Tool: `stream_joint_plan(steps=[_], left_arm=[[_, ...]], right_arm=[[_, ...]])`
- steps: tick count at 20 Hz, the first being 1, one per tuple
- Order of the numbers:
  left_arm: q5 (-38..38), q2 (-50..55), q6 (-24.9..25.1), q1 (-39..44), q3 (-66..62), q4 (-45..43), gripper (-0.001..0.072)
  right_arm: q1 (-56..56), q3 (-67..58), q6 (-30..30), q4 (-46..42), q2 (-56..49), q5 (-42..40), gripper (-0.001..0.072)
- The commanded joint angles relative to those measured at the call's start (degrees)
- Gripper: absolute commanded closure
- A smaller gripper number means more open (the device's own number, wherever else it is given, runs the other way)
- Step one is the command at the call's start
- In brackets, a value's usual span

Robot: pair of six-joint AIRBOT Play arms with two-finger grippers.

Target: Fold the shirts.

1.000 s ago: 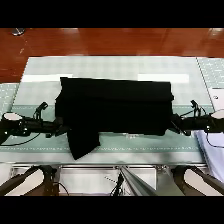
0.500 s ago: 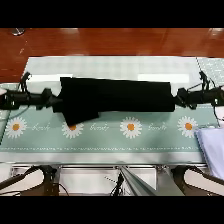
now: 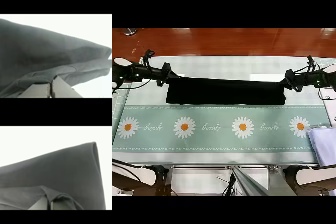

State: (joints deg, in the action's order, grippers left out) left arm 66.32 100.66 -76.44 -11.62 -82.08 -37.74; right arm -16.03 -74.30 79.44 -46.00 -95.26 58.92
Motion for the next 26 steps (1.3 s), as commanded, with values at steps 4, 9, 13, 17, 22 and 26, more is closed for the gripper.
stream_joint_plan(steps=[4,9,13,17,22,26], left_arm=[[8.61,5.07,0.24,-3.17,-7.74,-3.67,0.0004],[18.47,-1.92,-8.74,-15.91,-7.50,-25.49,0.0005],[0.61,-17.20,-4.09,-18.78,11.67,-17.70,0.0005],[-5.53,-28.74,5.44,-12.94,26.67,-5.68,0.0005],[-6.75,-29.33,5.53,-0.83,28.13,-3.26,0.0008],[-9.18,-29.24,5.60,7.41,28.11,-3.15,0.0679]], right_arm=[[-1.84,-4.00,-1.66,0.09,-4.20,2.56,0.0092],[-12.15,-4.28,0.31,-7.34,-2.38,12.57,0.0092],[-12.33,-1.53,-1.33,-5.05,-5.53,12.57,0.0092],[-9.03,-1.53,-5.31,4.04,-9.31,10.93,0.0092],[-2.84,-1.57,-6.08,3.74,-10.12,9.31,0.0288],[-1.09,-1.57,-6.03,-1.31,-4.50,12.44,0.0672]])
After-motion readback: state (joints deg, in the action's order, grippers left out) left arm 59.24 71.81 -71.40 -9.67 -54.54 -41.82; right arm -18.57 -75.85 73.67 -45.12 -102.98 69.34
